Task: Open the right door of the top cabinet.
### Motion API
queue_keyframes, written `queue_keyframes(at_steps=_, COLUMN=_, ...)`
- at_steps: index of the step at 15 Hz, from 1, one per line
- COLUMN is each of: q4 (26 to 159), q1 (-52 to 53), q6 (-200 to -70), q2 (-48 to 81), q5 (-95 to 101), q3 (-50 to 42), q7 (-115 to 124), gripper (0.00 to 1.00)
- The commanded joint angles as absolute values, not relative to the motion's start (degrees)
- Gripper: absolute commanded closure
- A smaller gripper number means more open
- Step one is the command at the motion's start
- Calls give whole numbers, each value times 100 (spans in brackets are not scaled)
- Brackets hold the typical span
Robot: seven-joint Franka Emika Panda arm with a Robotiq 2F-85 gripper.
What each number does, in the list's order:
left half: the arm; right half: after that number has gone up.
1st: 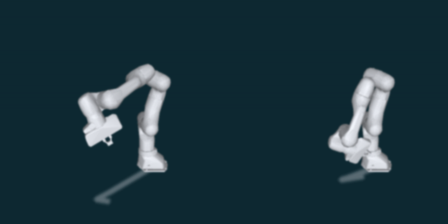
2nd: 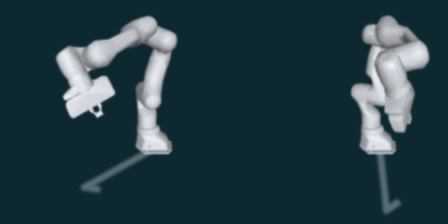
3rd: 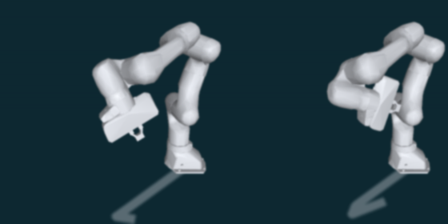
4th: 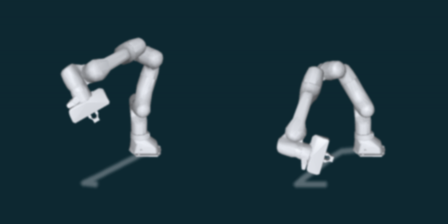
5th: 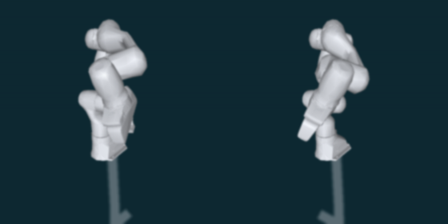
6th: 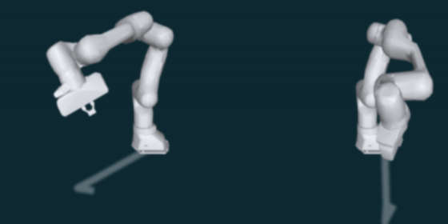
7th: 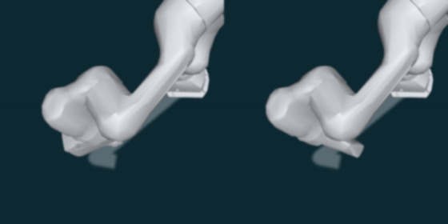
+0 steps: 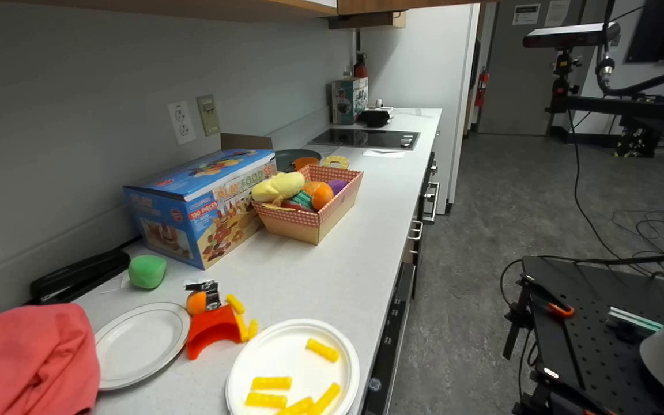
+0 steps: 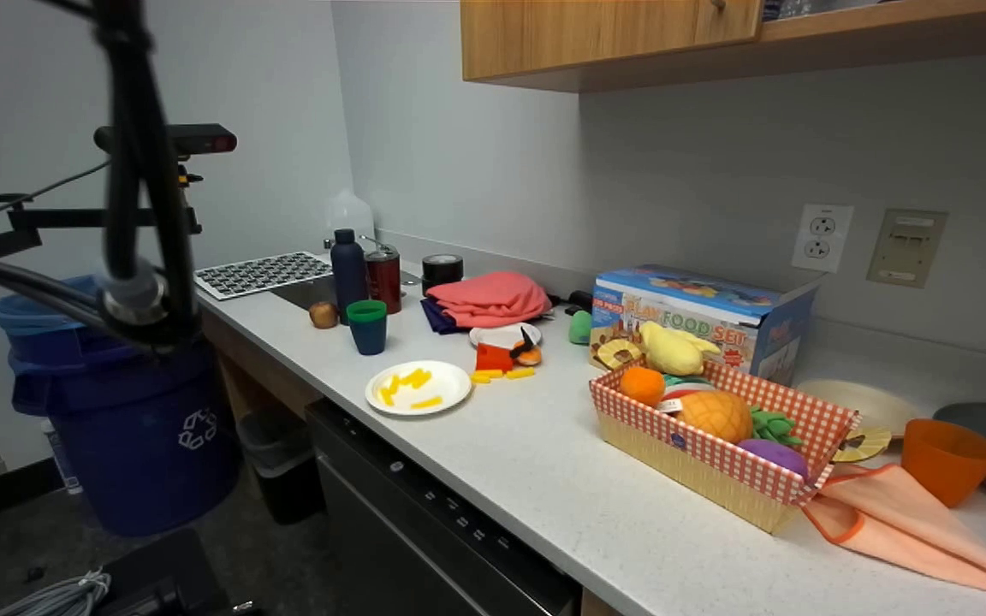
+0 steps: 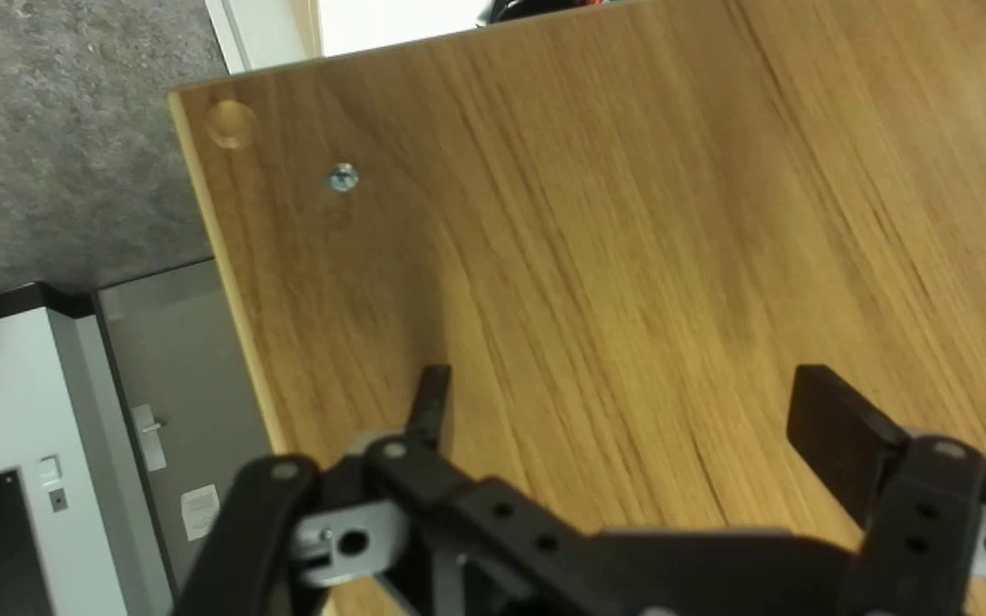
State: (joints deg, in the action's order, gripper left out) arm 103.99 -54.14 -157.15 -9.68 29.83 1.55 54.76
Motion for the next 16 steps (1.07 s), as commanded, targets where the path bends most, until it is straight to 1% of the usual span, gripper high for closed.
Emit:
queue_keyframes(at_steps=1, q4=10183, q1=-5364, q6=-15793, q2=-838, q5=2835, q3=140, q7=5412, gripper=0)
queue_keyframes(at_steps=2, q4=10278, q1=-5256, q6=-15755, q2=-923, q5=2543, q3=90, q7=5117, gripper=0)
queue_keyframes(at_steps=3, q4=10335, q1=-4776, q6=-15691, q2=-994, q5=2301, q3=-292, q7=4846, gripper=0)
queue_keyframes(at_steps=7, q4=10495, q1=-3694, q6=-15160, q2=-1554, q5=537, q3=-863, q7=3125, gripper=0)
queue_keyframes(at_steps=10, q4=10219, q1=-3006, q6=-14452, q2=-1865, q5=-390, q3=-1379, q7=2078, gripper=0)
queue_keyframes(at_steps=16, q4=9482, q1=-2164, q6=-12883, q2=-2214, q5=-1225, q3=-2315, q7=1071, gripper=0)
